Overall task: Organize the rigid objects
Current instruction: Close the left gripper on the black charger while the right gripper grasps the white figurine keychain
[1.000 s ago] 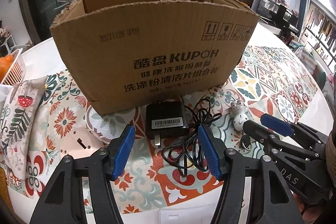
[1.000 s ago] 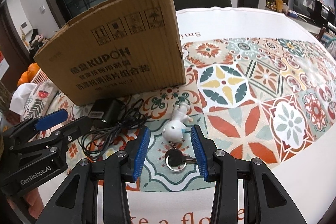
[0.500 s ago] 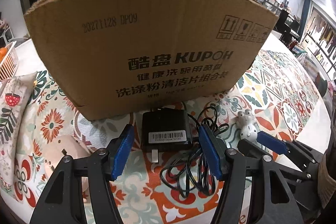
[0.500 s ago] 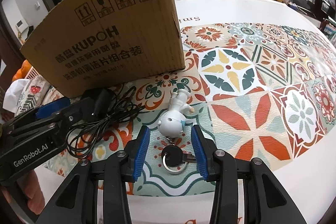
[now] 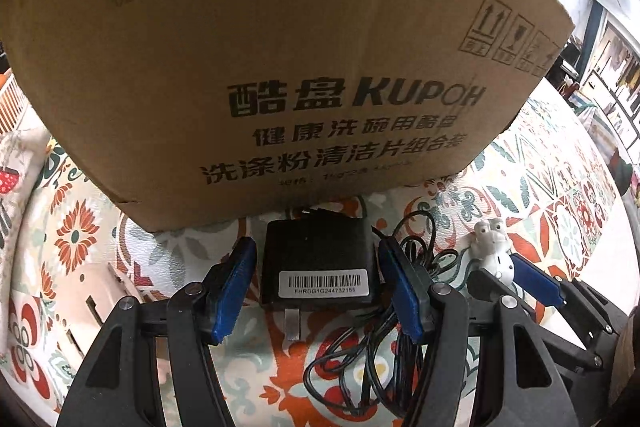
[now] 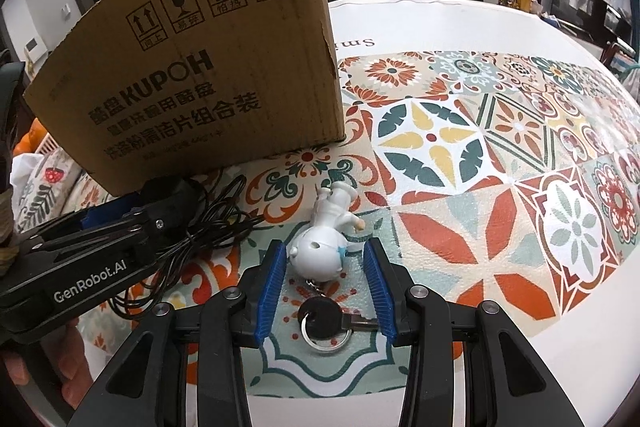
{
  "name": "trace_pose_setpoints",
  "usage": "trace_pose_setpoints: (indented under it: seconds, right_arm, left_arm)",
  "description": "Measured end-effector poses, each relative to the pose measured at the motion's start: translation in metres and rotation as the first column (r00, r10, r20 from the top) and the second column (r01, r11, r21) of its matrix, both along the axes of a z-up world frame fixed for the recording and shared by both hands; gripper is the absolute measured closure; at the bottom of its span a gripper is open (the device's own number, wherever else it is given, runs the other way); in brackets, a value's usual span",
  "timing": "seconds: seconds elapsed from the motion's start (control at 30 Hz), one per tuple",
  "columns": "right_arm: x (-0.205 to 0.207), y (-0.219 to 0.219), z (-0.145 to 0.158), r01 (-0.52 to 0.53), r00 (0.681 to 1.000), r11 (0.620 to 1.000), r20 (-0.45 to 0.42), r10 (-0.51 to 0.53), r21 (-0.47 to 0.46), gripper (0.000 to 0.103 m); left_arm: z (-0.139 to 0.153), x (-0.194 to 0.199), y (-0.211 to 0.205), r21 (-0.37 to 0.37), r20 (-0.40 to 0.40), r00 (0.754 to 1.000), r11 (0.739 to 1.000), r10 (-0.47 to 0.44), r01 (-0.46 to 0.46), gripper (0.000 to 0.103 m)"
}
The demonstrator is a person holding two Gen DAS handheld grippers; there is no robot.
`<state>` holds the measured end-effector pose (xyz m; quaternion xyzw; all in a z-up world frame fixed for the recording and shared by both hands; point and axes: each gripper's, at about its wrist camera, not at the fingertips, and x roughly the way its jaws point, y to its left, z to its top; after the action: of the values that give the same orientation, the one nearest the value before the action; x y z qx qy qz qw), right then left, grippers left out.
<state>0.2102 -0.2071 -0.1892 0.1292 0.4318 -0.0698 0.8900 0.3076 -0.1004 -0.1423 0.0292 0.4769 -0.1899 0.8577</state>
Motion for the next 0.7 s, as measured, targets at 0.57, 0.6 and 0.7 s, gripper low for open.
trace_pose_setpoints:
  seconds: [0.57, 0.6, 0.7]
  right_arm:
    - [-0.004, -0.001, 0.001, -0.001, 1.000, 1.000, 0.031, 0.001, -0.006, 0.074]
    - [-0.005, -0.001, 0.002, 0.000, 0.999, 1.000, 0.035, 0.000, -0.010, 0.074]
    - [-0.013, -0.001, 0.009, 0.001, 0.999, 1.000, 0.053, 0.000, -0.023, 0.074]
  left_arm:
    - [-0.005, -0.008, 0.016, -0.012, -0.017, 1.000, 1.000, 0.009, -0.009, 0.049]
    - [-0.005, -0.009, 0.016, -0.012, -0.017, 1.000, 1.000, 0.011, -0.011, 0.049]
    - [-0.003, -0.018, 0.017, -0.009, -0.008, 1.000, 1.000, 0.013, -0.013, 0.049]
